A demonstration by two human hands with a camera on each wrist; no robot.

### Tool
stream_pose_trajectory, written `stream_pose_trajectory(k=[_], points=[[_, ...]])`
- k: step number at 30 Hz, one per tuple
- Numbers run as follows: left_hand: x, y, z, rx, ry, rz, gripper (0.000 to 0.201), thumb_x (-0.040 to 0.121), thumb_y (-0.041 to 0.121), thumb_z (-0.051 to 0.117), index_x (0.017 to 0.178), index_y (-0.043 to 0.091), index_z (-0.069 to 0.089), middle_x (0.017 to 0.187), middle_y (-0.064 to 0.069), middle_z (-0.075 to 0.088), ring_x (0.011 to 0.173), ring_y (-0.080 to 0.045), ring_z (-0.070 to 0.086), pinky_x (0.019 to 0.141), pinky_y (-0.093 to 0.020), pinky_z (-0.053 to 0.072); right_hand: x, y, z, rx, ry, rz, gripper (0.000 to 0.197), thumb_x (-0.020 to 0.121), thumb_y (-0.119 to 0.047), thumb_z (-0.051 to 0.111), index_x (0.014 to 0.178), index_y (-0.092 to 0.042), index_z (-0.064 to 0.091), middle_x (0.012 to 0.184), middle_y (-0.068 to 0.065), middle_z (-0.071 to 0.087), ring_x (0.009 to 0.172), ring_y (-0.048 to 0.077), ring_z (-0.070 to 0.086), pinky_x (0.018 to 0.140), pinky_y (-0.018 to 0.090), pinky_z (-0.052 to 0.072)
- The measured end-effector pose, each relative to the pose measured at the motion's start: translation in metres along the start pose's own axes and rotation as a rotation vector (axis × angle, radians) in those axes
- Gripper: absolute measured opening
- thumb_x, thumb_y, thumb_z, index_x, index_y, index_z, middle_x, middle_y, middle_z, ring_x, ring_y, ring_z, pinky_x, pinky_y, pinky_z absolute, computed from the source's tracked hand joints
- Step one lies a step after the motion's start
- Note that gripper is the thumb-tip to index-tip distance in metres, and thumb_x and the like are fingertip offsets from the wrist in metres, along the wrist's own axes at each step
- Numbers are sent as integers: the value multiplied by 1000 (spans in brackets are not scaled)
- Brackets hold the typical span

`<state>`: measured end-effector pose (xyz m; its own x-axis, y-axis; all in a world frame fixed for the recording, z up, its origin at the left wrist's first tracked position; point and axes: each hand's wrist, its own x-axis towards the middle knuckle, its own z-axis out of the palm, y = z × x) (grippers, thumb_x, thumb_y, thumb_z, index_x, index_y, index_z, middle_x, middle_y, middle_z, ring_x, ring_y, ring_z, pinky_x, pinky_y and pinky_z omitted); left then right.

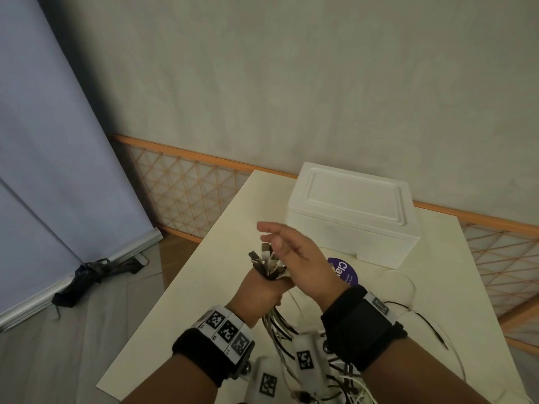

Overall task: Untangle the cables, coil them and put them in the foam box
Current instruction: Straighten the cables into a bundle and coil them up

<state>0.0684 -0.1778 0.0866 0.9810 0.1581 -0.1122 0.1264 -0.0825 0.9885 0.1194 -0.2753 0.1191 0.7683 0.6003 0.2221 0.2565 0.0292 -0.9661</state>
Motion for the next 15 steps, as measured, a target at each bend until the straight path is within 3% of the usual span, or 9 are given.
stream_pose_trajectory(k=[1, 3, 5, 8, 10, 13, 15], points=[[1, -2, -1, 71, -27, -3, 35, 75, -3, 60, 48, 19, 53, 40, 7, 51, 39, -4, 47, 42, -18, 38, 0, 1, 2, -102, -16, -8, 59, 82, -70, 44, 123, -30, 59, 125, -10, 60, 116, 1, 54, 99, 16, 41], [4, -4, -4, 205, -80, -5, 36, 80, -8, 56, 51, 13, 55, 48, 7, 56, 45, 1, 53, 48, -14, 43, 1, 0, 4, -313, -91, -45, 47, 93, -53, 39, 125, -26, 60, 128, -16, 57, 120, -7, 48, 101, 10, 34], [6, -5, -11, 237, -146, -2, 27, 82, -7, 57, 60, 9, 60, 60, 3, 62, 56, 5, 59, 54, -9, 44, 2, -1, 3, -403, -167, -68, 42, 97, -42, 39, 124, -20, 63, 127, -9, 61, 117, -4, 51, 100, 13, 36], [2, -2, -17, 189, -203, -17, 24, 77, -5, 64, 59, 11, 62, 66, 5, 65, 64, 7, 62, 59, -8, 45, 2, -4, 5, -445, -201, -89, 49, 95, -46, 39, 108, -11, 70, 106, 3, 70, 99, 9, 61, 89, 24, 46], [-2, 0, -17, 128, -214, -30, 17, 68, 1, 68, 57, 11, 62, 64, 8, 66, 67, 4, 63, 63, -12, 48, 3, -3, 8, -470, -178, -124, 46, 93, -44, 40, 98, -12, 73, 92, 1, 71, 88, 8, 62, 81, 26, 48], [-4, -2, -14, 109, -206, -31, 31, 82, -10, 58, 59, 11, 59, 55, 14, 65, 66, 5, 63, 63, -9, 45, 4, 2, 11, -487, -114, -189, 42, 91, -41, 44, 84, -10, 72, 79, -1, 67, 79, 7, 59, 73, 26, 48], [-3, -6, -14, 118, -167, -69, 30, 82, 2, 60, 54, 15, 59, 56, 12, 63, 68, -1, 60, 68, -15, 44, 4, 6, 13, -481, -105, -194, 28, 90, -30, 54, 83, -9, 72, 77, -7, 65, 78, 4, 57, 71, 20, 46]])
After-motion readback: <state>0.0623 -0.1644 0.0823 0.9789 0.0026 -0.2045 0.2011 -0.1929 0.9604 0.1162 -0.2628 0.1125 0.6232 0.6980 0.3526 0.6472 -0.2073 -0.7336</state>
